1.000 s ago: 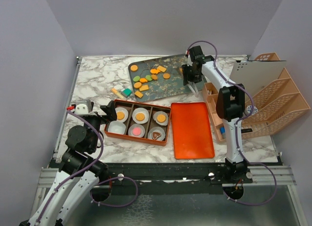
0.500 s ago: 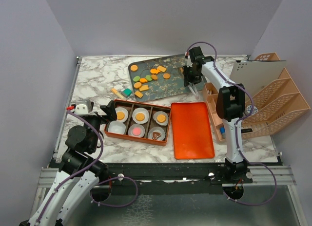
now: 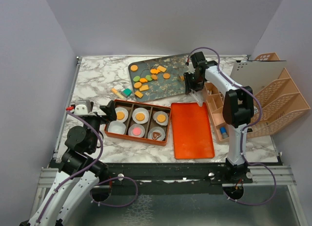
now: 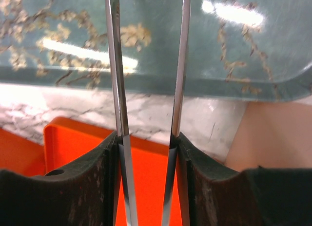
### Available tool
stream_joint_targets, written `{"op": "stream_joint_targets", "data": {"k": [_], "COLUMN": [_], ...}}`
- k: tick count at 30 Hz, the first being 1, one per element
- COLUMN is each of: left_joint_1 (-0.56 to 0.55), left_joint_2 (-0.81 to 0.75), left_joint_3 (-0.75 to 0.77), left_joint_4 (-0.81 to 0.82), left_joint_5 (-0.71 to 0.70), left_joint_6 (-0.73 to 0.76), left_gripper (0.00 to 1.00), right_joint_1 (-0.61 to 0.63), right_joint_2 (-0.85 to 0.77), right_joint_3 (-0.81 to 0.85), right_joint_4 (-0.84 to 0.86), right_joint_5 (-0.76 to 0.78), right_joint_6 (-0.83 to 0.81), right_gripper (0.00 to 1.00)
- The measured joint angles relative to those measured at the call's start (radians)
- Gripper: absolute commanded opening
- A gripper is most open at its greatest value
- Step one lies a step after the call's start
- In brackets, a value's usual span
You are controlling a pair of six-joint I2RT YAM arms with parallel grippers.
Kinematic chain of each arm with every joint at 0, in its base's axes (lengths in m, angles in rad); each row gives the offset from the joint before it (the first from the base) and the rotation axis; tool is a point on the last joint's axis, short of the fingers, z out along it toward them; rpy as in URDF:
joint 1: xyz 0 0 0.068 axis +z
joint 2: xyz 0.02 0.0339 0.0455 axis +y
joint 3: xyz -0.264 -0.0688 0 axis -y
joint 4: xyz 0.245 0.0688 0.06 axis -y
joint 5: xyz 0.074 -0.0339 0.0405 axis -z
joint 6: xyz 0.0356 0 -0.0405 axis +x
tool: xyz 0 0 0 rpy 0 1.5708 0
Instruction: Pack the cookies
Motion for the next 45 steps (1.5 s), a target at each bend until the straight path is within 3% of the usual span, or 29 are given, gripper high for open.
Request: {"op": "stream_joint_targets", "data": {"k": [9, 19, 45], "left_joint_1": [0.0, 0.0, 0.008], "left_joint_2": [-0.003, -0.004, -0.004], "left_joint_3": [0.0, 0.0, 0.0], "left_joint_4": [0.001, 0.001, 0.001], "left_joint_5": [0.0, 0.0, -0.001], "left_joint_6": [0.0, 0.0, 0.0], "left_gripper": [0.99, 0.99, 0.99], "right_joint_1": [0.056, 0.139, 0.557], "right_joint_2": [-0.147, -0.182, -0.305], "right_joint_3": [-0.101, -0.124, -0.187], "right_joint_4": [0.029, 0.042, 0.045], "right_joint_5": [-0.036, -0.048, -0.113], "right_joint_6": [0.002, 0.01, 0.008], "right_gripper": [0.16, 0.16, 0.16]}}
